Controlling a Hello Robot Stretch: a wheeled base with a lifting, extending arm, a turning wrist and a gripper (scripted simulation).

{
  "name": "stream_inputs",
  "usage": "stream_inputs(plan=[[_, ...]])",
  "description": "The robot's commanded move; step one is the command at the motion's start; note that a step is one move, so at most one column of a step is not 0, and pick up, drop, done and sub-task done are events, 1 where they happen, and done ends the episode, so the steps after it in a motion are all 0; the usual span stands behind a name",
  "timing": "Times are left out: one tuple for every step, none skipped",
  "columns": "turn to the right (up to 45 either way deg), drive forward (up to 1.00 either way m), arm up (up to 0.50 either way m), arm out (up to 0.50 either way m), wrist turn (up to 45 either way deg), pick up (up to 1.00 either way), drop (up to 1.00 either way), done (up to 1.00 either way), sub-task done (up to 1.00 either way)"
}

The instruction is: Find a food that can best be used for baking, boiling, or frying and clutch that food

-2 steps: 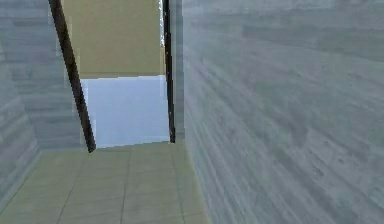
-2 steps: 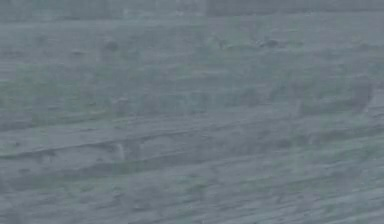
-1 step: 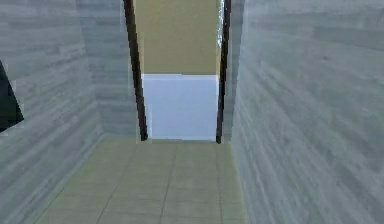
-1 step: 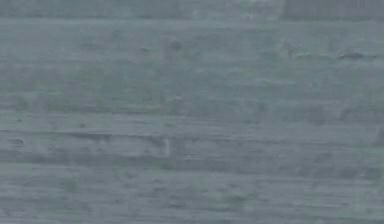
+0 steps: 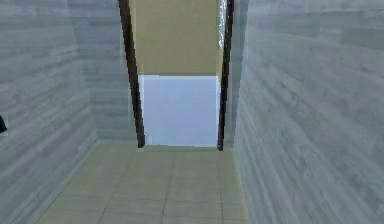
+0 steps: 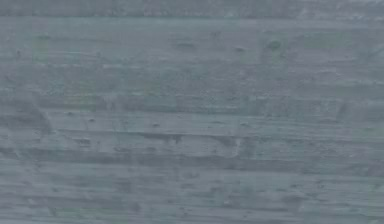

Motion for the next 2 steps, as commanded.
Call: stream_inputs(plan=[[-3.0,0.00,0.00,0.00,0.0,0.00,0.00,0.00,0.00],[0.0,1.00,0.00,0.00,0.0,0.00,0.00,0.00,0.00]])
